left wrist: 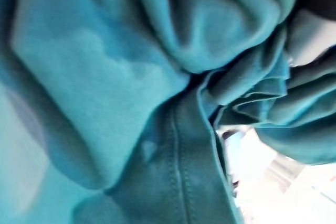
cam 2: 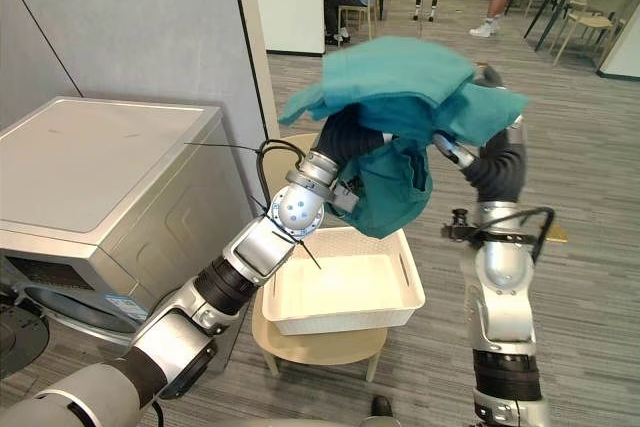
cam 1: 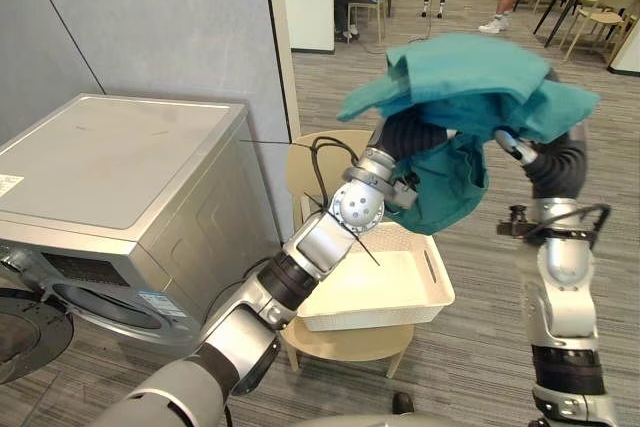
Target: Pick up the laundry basket with both hands and put the clothes into the washing machine.
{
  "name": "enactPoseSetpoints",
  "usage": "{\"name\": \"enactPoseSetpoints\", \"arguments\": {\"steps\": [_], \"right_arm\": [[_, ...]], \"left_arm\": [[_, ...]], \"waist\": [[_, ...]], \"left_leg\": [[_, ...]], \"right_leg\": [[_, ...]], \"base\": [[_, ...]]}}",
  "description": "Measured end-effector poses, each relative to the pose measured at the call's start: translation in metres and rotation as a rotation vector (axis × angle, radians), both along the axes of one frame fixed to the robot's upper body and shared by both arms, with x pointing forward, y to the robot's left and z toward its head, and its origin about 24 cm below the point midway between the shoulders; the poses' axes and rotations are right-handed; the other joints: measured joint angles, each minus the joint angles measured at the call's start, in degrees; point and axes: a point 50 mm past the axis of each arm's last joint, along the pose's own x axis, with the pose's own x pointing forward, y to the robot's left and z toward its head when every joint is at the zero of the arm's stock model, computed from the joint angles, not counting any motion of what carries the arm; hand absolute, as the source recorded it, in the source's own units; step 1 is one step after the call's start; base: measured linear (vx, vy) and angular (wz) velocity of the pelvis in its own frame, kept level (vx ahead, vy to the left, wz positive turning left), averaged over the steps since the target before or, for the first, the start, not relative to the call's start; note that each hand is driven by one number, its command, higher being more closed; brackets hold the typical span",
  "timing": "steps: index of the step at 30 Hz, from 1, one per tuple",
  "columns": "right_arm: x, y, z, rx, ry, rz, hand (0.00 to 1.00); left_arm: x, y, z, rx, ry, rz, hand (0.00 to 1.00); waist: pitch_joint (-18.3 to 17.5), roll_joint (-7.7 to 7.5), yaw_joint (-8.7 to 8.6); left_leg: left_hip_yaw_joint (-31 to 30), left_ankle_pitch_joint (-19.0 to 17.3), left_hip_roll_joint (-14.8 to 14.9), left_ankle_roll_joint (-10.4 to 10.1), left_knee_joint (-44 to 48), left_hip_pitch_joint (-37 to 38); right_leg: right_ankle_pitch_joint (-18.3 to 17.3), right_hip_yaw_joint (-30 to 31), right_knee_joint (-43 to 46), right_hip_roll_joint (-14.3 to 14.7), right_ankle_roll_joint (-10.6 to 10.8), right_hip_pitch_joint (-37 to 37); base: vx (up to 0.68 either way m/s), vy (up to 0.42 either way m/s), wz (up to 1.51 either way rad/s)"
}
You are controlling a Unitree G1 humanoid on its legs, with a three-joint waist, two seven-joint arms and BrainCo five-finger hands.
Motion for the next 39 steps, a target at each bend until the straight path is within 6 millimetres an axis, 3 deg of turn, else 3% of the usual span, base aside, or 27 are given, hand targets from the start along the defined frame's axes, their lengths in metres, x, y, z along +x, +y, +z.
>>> {"name": "enactPoseSetpoints", "arguments": {"steps": [3,5,9,13,14,15,19,20,22,23,25,29,31,34,39], "right_arm": [[-0.018,-0.032,-0.007,0.038,0.013,-0.159,0.0],[-0.03,-0.046,-0.011,0.064,0.017,-0.237,0.0],[-0.058,-0.056,-0.036,0.123,0.088,-0.343,0.0],[-0.087,-0.054,-0.079,0.213,0.265,-0.411,0.0],[-0.126,-0.046,-0.154,0.428,0.552,-0.52,0.0],[-0.134,-0.041,-0.165,0.492,0.594,-0.523,0.0],[-0.136,-0.034,-0.177,0.539,0.629,-0.488,0.0],[-0.146,-0.032,-0.2,0.58,0.72,-0.508,0.0],[-0.184,-0.018,-0.253,0.712,0.967,-0.542,0.0],[-0.198,-0.012,-0.268,0.763,1.043,-0.555,0.0],[-0.245,0.014,-0.308,0.92,1.3,-0.592,0.0],[-0.293,0.03,-0.328,1.093,1.454,-0.722,0.0],[-0.302,0.034,-0.331,1.137,1.483,-0.76,0.0],[-0.299,0.035,-0.333,1.143,1.499,-0.756,0.0],[-0.265,0.031,-0.337,1.126,1.472,-0.685,0.0]], "left_arm": [[-0.001,0.023,0.012,-0.095,-0.05,0.045,1.0],[-0.003,0.037,0.007,-0.127,-0.043,0.078,1.0],[-0.008,0.059,-0.027,-0.134,0.062,0.15,1.0],[-0.026,0.076,-0.054,-0.157,0.142,0.179,1.0],[-0.051,0.095,-0.089,-0.177,0.278,0.222,1.0],[-0.054,0.097,-0.094,-0.181,0.305,0.216,1.0],[-0.06,0.104,-0.104,-0.232,0.354,0.231,1.0],[-0.07,0.107,-0.119,-0.242,0.413,0.243,1.0],[-0.091,0.113,-0.155,-0.24,0.587,0.255,1.0],[-0.098,0.116,-0.167,-0.231,0.645,0.266,1.0],[-0.118,0.126,-0.213,-0.188,0.86,0.33,1.0],[-0.139,0.146,-0.259,-0.171,1.075,0.452,1.0],[-0.147,0.159,-0.281,-0.153,1.172,0.521,1.0],[-0.17,0.177,-0.319,-0.118,1.37,0.622,1.0],[-0.221,0.206,-0.369,-0.125,1.701,0.821,1.0]], "waist": [[0.09,0.41,-0.05],[0.08,0.76,-0.07],[0.16,1.06,-0.01],[0.07,1.41,0.12],[0.32,1.21,1.28],[0.45,1.34,1.66],[0.64,1.69,1.85],[0.86,1.67,2.15],[0.98,1.56,2.95],[1.03,1.61,3.2],[1.28,2.03,5.0],[1.34,1.8,5.89],[1.39,1.46,5.84],[1.4,0.87,5.35],[1.26,0.16,5.15]], "left_leg": [[0.4,-0.48,0.0,-0.26,0.0,0.2],[1.1,-0.75,0.0,-0.27,0.0,0.6],[2.77,-1.8,-0.02,-0.12,0.01,1.16],[3.72,-1.9,-0.02,-0.07,0.03,1.58],[4.9,-4.43,0.22,0.0,3.29,2.08],[5.0,-5.04,0.26,-0.03,3.78,2.0],[4.86,-5.31,0.37,0.02,3.98,2.15],[4.27,-5.43,0.77,0.07,4.58,2.09],[2.15,-6.13,1.46,-0.05,5.77,1.75],[1.62,-6.29,1.55,-0.09,6.01,1.7],[0.23,-6.89,1.45,0.4,6.33,1.38],[-0.35,-7.08,0.99,0.75,6.12,1.19],[-1.21,-7.06,0.89,0.79,6.09,1.21],[-1.99,-6.92,0.88,0.61,5.86,1.7],[-2.2,-6.87,0.8,0.61,5.35,1.83]], "right_leg": [[-0.07,0.32,-0.04,0.06,0.09,-0.08],[-0.07,0.96,-0.04,0.16,0.13,-0.14],[-0.25,1.91,0.02,0.28,0.3,-0.21],[-1.28,2.65,1.76,0.36,0.63,-1.2],[-2.85,3.27,4.3,0.01,0.53,-0.97],[-3.09,3.36,4.38,-0.05,0.71,-0.89],[-3.67,2.92,5.12,-0.2,0.5,-0.69],[-4.04,2.14,5.33,-0.15,0.43,0.01],[-5.53,-0.12,6.52,-0.2,0.33,1.25],[-6.06,-0.55,7.08,-0.26,0.28,1.4],[-7.43,-2.33,8.32,-0.98,0.5,2.3],[-8.37,-3.45,9.07,-1.87,0.94,2.86],[-8.57,-4.28,8.98,-2.08,0.98,3.57],[-8.99,-5.22,8.77,-2.16,1.13,4.68],[-9.2,-5.64,8.08,-2.14,1.25,5.04]], "base": [[0.0,0.0,-0.07],[0.0,0.002,-0.17],[0.0,0.01,-0.16],[0.04,0.01,-0.12],[0.06,0.02,-0.13],[0.05,0.022,-0.1],[0.01,-0.001,0.06],[0.03,-0.013,0.3],[0.05,-0.015,0.44],[0.05,-0.01,0.43],[0.03,0.0,0.43],[0.02,0.01,0.2],[0.03,0.007,0.21],[0.03,0.004,0.17],[0.01,0.002,0.03]]}}
